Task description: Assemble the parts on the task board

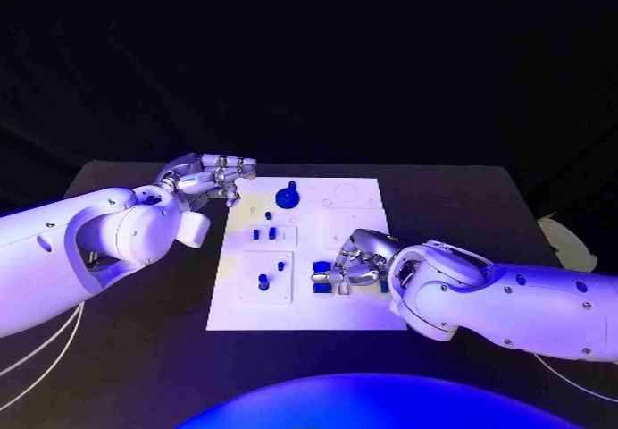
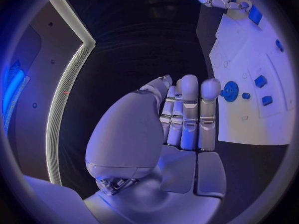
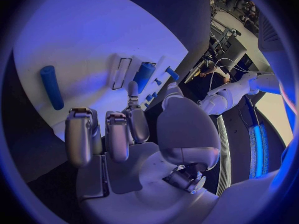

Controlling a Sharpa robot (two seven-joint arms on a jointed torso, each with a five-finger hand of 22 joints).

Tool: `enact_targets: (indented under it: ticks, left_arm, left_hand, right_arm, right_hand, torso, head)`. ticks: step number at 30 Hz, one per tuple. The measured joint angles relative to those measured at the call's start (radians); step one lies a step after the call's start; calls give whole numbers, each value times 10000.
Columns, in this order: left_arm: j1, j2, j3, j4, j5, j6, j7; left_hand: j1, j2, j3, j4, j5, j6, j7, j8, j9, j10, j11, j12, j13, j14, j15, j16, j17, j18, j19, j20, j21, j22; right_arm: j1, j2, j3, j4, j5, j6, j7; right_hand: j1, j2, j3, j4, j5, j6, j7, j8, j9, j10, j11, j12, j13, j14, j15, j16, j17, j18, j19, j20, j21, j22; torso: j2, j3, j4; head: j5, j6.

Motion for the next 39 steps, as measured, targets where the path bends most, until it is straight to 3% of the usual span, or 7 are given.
enact_targets:
  ticks: [4, 12, 17, 22, 28, 33, 39]
  left_arm:
    - [-3, -8, 0, 0, 0, 5, -5]
    - [-2, -19, 0, -1, 1, 11, -14]
    - [-2, -20, 0, -2, 1, 13, -15]
    - [-2, -24, 0, -7, 1, 13, -16]
    - [-2, -28, -8, -13, 2, 13, -18]
    - [-2, -25, -16, -25, 2, 13, -19]
    - [-2, -9, -17, -27, 3, 13, -20]
  left_hand:
    - [0, 0, 0, 0, 0, 0, 0, 0, 0, 0, 0, 0, 0, 0, 0, 0, 0, 0, 0, 0, 0, 0]
    - [0, 0, 0, 0, 0, 0, 0, 0, 1, 0, 0, 0, 8, 0, 0, 0, 1, -1, 0, 0, 0, 0]
    - [0, 0, 0, 0, 0, 0, 0, 0, 0, 0, 0, 0, 7, 0, 0, 0, 1, 0, 0, 0, 0, 0]
    - [0, 0, 0, 0, 0, 0, 0, 0, 1, 0, 0, 0, 6, 0, 0, 0, 1, -1, 0, 0, 0, 0]
    - [0, 0, 0, 0, 0, 0, 0, 0, 1, 0, 0, 0, 6, 0, 0, 0, 2, 0, 0, 0, 0, 0]
    - [0, 0, 0, 1, 0, 0, 0, 0, 1, 0, 0, 0, 5, 0, 0, 0, 1, -1, 0, 0, 0, 1]
    - [0, 0, 1, 1, 0, 0, 0, 0, 1, 1, -1, 0, 4, 0, 0, 0, 2, 0, 0, 0, 0, 0]
  right_arm:
    - [0, -132, 0, 195, -114, -103, 37]
    - [-4, -396, 0, 474, -437, -186, 126]
    - [-1, -818, 0, 539, -612, -248, 173]
    - [67, -1558, 0, 640, -788, -382, 277]
    - [89, -2333, 0, 777, -1073, -465, 354]
    - [58, -2624, -21, 820, -1349, -452, 363]
    - [-157, -2647, -52, 733, -1622, -400, 319]
  right_hand:
    - [709, 404, 234, -78, 846, 0, 0, 74, 67, 77, -77, 190, 0, 0, 1, 0, 0, 0, 0, 0, 117, 0]
    - [1783, 529, 337, -241, 1540, -53, -53, 152, 134, 164, -90, 303, -1, 0, 1, -1, -1, 1, 0, 1, 187, -1]
    - [2028, 638, 348, -252, 1744, -119, -30, 137, 130, 164, -90, 197, 1, 0, 1, -1, -1, 1, 0, 1, 187, -2]
    - [2172, 637, 244, -148, 1910, -520, 162, -212, -9, 37, 38, 25, 5, -6, 7, -64, -2, 1, 0, 1, -360, -3]
    - [2410, 770, 235, -139, 2141, -520, 162, -256, -37, 72, 73, 88, 6, -38, 39, -63, -2, 0, 0, 1, -169, -3]
    - [2478, 839, 235, -139, 2199, -482, 125, -257, -58, 72, 73, 113, 24, -38, 39, -20, -2, 1, 0, 1, -79, -4]
    - [2527, 887, 236, -139, 2199, -398, 116, -256, -58, 71, 73, 122, 29, -38, 38, -20, 0, 1, 0, 1, -79, -4]
  torso:
    - [-2, 6, 0]
    - [-3, 9, -11]
    - [-9, 8, -14]
    - [-12, 1, -15]
    - [-12, 16, -32]
    - [-5, 25, -57]
    - [2, 37, -67]
  head:
    - [4, -1]
    - [23, -7]
    - [-5, 17]
    - [-107, 51]
    - [-198, 69]
    - [-254, 75]
    - [-297, 58]
